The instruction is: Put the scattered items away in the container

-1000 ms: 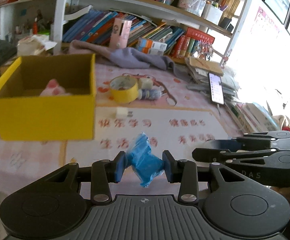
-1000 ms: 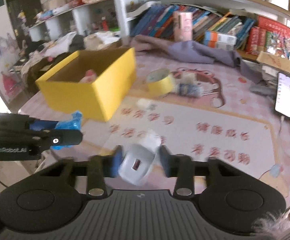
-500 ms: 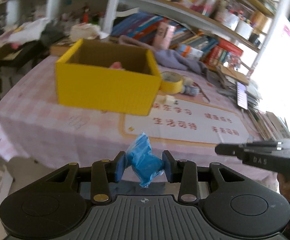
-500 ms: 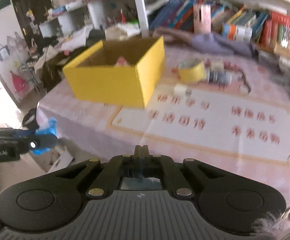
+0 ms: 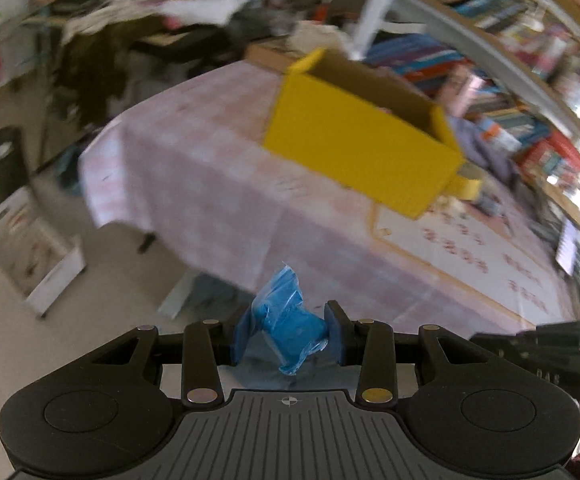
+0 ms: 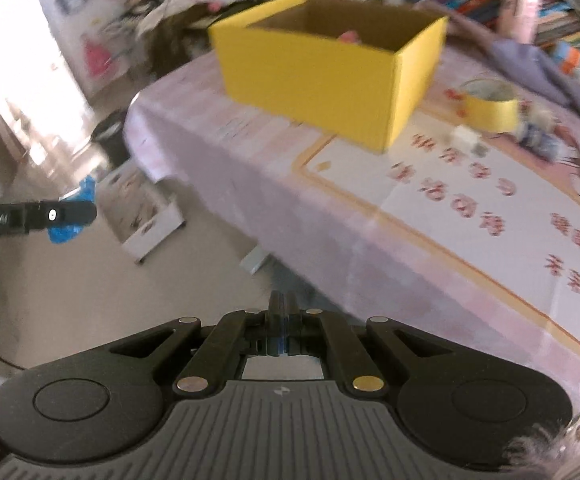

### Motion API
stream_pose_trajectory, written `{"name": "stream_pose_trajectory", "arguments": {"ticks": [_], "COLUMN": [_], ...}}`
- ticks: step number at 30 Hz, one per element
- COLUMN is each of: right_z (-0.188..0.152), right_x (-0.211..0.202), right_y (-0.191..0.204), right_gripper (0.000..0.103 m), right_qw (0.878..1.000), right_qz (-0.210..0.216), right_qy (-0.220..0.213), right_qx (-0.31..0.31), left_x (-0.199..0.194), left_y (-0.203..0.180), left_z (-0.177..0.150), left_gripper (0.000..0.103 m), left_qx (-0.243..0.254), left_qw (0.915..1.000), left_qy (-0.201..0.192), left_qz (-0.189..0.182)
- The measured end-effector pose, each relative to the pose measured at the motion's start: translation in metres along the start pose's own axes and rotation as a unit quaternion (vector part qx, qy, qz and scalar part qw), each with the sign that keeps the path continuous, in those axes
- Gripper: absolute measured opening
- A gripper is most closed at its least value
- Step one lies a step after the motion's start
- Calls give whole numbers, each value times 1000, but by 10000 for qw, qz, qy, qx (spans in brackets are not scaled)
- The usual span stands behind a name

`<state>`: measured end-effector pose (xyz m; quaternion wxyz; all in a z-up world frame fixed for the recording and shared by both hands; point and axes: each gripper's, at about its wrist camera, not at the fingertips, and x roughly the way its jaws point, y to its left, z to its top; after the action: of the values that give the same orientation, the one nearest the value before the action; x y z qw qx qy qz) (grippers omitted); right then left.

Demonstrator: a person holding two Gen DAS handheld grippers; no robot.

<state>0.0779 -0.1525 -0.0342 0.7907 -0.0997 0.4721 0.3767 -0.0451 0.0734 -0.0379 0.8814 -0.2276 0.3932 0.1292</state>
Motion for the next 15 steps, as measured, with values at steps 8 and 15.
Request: {"name": "stream_pose_trajectory", "arguments": {"ticks": [8, 15], "right_z": [-10, -37], "right_x": [54, 121], "right_y": [-8, 7], "right_gripper": [1, 2], "right_qw": [9918, 9783], "right_qz": [905, 1120], "right_qy": [734, 1385], "right_qx": [-518, -1056], "left_x": [-11, 10], "left_y": [-13, -2], "left_z": [-39, -65], "left_gripper": [37, 37], "left_qx": [-554, -809], "left_qw": [9951, 9919], "left_qy": [42, 261], "left_qz": [814, 948]}}
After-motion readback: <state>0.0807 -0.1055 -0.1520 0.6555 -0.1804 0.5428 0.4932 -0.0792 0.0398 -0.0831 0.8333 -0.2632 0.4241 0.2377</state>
